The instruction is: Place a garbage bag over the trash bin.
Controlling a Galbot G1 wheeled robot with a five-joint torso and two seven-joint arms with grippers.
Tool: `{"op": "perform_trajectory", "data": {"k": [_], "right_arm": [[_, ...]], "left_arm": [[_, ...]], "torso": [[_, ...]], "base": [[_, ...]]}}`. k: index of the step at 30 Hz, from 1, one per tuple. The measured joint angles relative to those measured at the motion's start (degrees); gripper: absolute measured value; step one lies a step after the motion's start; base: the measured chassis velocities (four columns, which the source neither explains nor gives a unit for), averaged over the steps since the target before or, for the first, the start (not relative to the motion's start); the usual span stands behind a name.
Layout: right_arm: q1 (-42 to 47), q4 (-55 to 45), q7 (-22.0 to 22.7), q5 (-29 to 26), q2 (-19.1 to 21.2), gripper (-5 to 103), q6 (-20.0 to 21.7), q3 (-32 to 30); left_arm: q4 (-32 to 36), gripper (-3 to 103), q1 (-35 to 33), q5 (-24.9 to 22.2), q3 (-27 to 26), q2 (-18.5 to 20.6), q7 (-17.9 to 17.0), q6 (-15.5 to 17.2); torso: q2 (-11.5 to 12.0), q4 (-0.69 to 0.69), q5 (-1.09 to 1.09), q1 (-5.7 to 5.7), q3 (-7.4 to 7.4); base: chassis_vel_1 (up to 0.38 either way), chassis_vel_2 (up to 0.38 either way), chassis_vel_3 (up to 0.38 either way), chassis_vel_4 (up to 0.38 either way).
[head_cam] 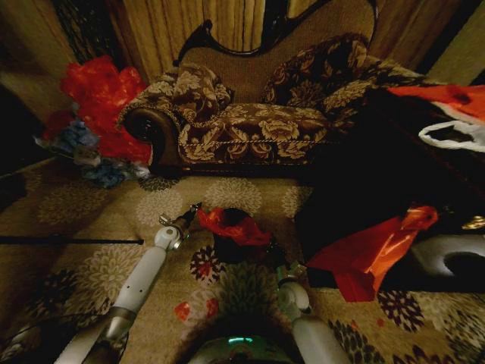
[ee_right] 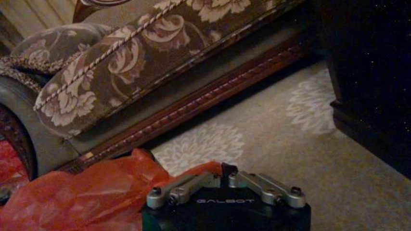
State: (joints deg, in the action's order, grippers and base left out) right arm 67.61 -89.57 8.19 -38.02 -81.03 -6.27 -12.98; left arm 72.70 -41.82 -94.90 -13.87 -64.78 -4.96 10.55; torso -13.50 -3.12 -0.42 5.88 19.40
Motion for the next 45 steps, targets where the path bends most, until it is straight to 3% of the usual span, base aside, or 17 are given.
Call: {"op": "perform_trajectory", "data": {"k": [5,9,11,13,16,20,23,24,28,31,38,42,44,45], "right_arm": [[2.3,-3.0,0.2,-0.1,0.5,0,0.6,0.0],[7.6,-9.5,0.3,0.6,2.0,-2,2.0,0.6],[9.9,-11.5,-1.8,2.9,2.4,14,2.3,1.0],[10.5,-11.7,-3.1,4.6,2.6,14,2.1,1.1],[11.4,-12.0,-6.5,11.0,3.3,30,0.4,1.5],[11.1,-11.9,-7.6,14.7,3.8,41,-0.8,1.7],[9.8,-9.3,-9.6,21.5,4.8,57,-4.2,1.5],[9.2,-8.7,-9.9,22.7,5.2,57,-4.7,1.5],[8.4,-7.9,-9.7,22.9,5.7,68,-3.9,1.8],[8.3,-6.1,-8.4,22.3,5.3,86,-2.0,2.5],[8.8,-4.7,-7.3,20.8,3.8,71,-1.2,3.1],[8.4,-3.3,-7.5,25.4,3.9,55,-5.1,2.8],[8.2,-3.0,-7.9,27.7,4.1,55,-6.9,2.5],[8.1,-2.9,-8.2,29.2,4.4,48,-8.0,2.5]], "left_arm": [[2.1,0,-1.6,0.3,0.0,1.1,-0.1,0.1],[7.6,0,-5.6,3.2,0.9,5.2,0.9,0.3],[10.7,0,-7.9,6.5,1.3,7.9,2.2,0.3],[11.8,0,-8.7,7.5,1.3,8.8,2.6,0.3],[15.2,0,-10.6,8.4,0.8,10.7,3.0,0.2],[16.8,0,-11.4,8.6,0.5,11.4,3.0,0.1],[17.6,0,-12.5,9.2,0.8,12.6,3.1,0.1],[17.8,0,-13.0,9.4,0.8,13.0,3.1,0.0],[18.5,0,-14.6,9.5,0.8,13.5,3.1,0.0],[18.6,0,-16.6,10.9,1.0,13.8,3.3,-0.2],[17.5,0,-17.3,11.5,1.0,13.8,3.7,-0.6],[17.2,0,-17.3,11.6,1.1,13.9,3.8,-0.7],[17.3,0,-17.2,11.5,1.1,13.8,3.8,-0.7],[17.4,0,-16.9,11.4,1.1,13.7,3.8,-0.7]], "torso": [[0.0,-0.01,0.0,0.0,0.0],[0.0,0.0,-0.01,-0.01,0.0],[0.0,0.01,0.01,-0.02,-0.01],[0.0,0.01,0.0,-0.01,0.0],[0.0,0.0,0.01,-0.02,-0.01],[0.0,0.0,0.0,-0.01,-0.01],[0.0,0.0,0.01,-0.01,0.0],[0.0,0.0,0.0,-0.01,0.0],[0.0,0.01,0.0,-0.01,0.0],[0.0,0.01,0.0,-0.01,0.0],[0.0,0.0,0.01,0.0,0.0],[0.0,0.0,0.01,0.0,0.0],[0.0,0.01,0.01,0.0,0.0],[0.0,0.0,-0.01,0.0,0.0]], "base": [[0.0,0.0,0.0,0.0],[0.0,0.0,0.0,0.0],[0.0,0.0,0.0,0.0],[0.0,0.0,0.0,0.0],[0.0,0.0,0.0,0.0],[0.0,0.0,0.0,0.0],[0.0,0.0,0.0,0.0],[0.0,0.0,0.0,0.0],[0.0,0.0,0.0,0.0],[0.0,0.0,0.0,0.0],[0.0,0.0,0.0,0.0],[0.0,0.0,0.0,0.0],[0.0,0.0,0.0,0.0],[0.0,0.0,0.0,0.0]]}}
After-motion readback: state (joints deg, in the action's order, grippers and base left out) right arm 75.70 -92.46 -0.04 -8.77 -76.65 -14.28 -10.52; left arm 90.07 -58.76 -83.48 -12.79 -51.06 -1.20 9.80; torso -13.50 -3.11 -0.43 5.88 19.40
